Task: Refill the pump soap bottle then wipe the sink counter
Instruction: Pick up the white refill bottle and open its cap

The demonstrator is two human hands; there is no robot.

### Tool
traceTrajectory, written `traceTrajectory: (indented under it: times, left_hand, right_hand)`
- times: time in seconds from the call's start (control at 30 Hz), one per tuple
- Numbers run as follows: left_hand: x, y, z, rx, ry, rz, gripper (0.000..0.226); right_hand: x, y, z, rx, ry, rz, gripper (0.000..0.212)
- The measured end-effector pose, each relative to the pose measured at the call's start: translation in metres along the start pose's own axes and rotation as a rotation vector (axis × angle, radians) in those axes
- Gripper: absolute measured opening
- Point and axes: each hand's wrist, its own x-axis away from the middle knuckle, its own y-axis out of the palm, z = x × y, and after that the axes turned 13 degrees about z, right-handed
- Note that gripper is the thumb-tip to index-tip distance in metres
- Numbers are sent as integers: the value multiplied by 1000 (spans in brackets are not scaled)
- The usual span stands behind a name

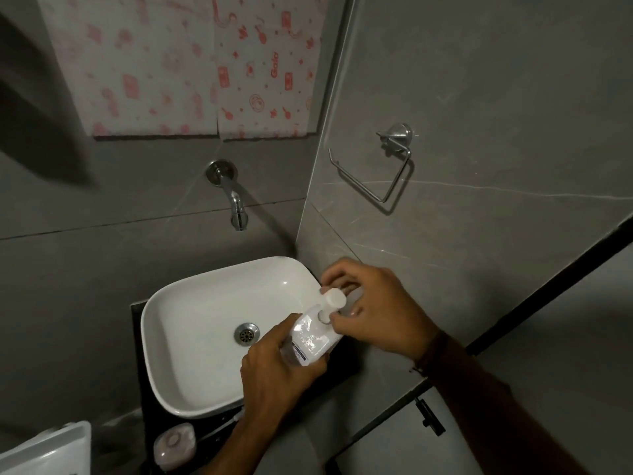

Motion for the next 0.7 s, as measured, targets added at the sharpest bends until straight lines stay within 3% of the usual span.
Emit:
traceTrajectory:
  times: [0.13,0.23,0.47,0.6,0.7]
  left_hand:
    - [11,-6,-25,33,-12,-3,66]
    - [29,-11,-48,70,-68,20,63]
    - [62,-25,-86,40,-128,-54,72]
    - [74,-23,-99,46,-177,-43,78]
    - [79,-21,-103,29,-176,-36,76]
  right_hand:
    - [22,23,46,-293,206,277,40]
    - [50,81,95,-401,474,363,43]
    - [104,215,170,-394,892,269,45]
    - [101,251,183,-312,930,193,53]
    - [93,268,187,-331,981,222,41]
